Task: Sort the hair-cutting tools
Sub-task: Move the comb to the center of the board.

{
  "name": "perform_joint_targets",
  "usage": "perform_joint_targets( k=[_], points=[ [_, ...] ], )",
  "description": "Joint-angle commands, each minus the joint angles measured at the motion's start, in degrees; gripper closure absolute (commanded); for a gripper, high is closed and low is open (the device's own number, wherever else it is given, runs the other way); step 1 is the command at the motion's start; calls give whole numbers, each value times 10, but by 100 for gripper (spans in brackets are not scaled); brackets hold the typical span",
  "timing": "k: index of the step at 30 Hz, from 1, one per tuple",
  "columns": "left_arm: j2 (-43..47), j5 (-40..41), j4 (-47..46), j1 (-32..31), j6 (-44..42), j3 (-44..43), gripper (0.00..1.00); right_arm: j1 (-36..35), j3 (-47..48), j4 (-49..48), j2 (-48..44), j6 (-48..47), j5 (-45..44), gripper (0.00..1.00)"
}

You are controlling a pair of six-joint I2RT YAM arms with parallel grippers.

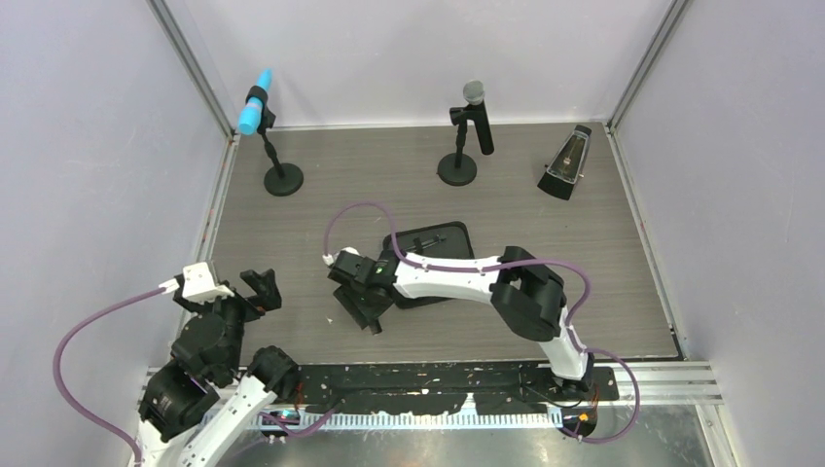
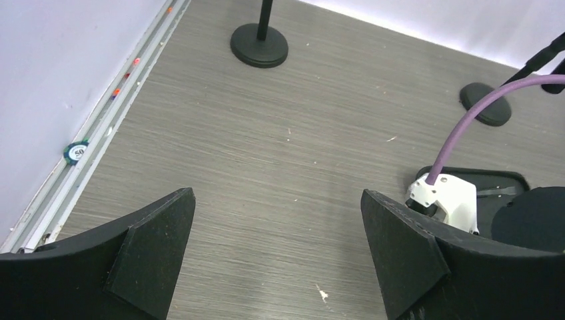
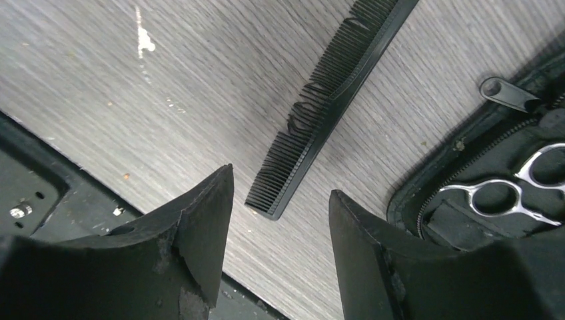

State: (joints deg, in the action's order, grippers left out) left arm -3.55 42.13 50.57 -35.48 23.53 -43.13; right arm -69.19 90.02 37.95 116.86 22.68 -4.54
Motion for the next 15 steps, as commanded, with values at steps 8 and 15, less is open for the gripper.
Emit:
perform_joint_targets(
  k=[8,15],
  points=[
    [-13,26,-34,4,-12,23,0,-6,60,56,67,2,-9,40],
    [-13,18,-32,23,-15,30,0,-8,66,76,88,-21,-10,57]
  ],
)
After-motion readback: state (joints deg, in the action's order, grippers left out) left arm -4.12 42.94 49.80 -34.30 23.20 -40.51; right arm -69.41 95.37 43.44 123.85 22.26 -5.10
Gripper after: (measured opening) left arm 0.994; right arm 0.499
